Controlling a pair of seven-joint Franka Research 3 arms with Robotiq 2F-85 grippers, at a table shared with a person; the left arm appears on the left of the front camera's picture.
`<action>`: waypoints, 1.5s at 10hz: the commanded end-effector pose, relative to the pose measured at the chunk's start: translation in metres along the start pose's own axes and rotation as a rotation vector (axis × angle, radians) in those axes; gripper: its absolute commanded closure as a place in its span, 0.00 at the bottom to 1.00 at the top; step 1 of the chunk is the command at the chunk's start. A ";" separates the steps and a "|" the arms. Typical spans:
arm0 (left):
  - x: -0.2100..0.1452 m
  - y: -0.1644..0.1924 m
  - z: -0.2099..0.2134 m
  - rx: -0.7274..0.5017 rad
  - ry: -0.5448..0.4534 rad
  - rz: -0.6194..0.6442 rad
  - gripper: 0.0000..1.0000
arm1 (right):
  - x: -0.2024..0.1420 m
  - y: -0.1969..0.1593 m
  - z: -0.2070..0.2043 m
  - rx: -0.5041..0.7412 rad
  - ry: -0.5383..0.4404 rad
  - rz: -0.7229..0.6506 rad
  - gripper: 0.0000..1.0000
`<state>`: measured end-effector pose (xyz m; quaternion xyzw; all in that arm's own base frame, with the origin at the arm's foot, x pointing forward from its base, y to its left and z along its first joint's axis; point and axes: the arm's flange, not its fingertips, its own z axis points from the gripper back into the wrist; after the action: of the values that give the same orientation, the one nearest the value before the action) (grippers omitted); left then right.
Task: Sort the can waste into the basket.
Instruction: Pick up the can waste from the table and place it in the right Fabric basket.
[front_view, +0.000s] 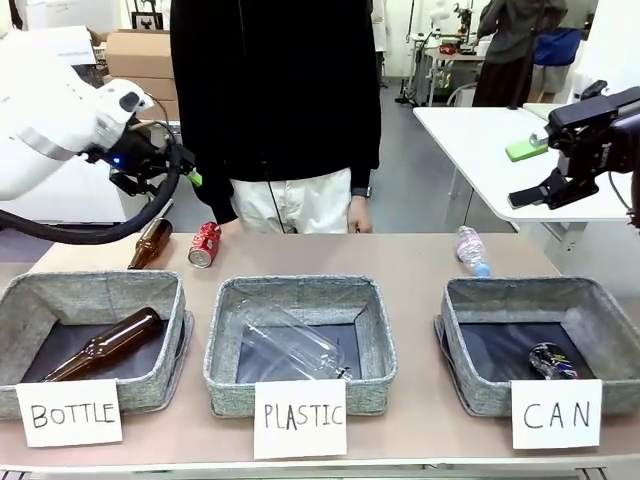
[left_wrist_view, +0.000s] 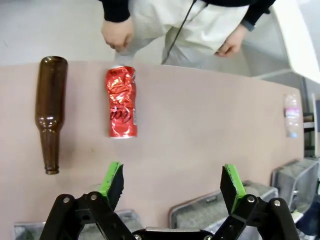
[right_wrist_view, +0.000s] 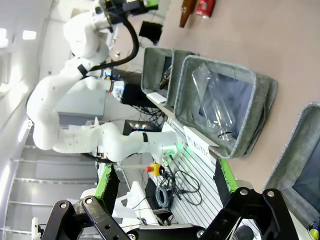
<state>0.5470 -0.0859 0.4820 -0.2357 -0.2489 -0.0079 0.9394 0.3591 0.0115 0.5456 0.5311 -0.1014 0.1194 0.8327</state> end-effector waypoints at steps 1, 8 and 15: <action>-0.014 0.001 0.029 -0.058 -0.005 0.003 0.00 | 0.003 0.003 0.002 -0.012 -0.003 -0.005 0.00; 0.082 0.017 -0.149 0.241 0.188 0.026 0.00 | 0.003 0.003 0.002 -0.012 -0.003 -0.005 0.00; 0.079 0.040 -0.236 0.402 0.347 0.053 0.00 | 0.003 0.003 0.002 -0.012 -0.003 -0.005 0.00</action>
<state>0.7230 -0.1461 0.3124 -0.0627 -0.0770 0.0163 0.9949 0.3592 0.0115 0.5457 0.5309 -0.1015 0.1195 0.8328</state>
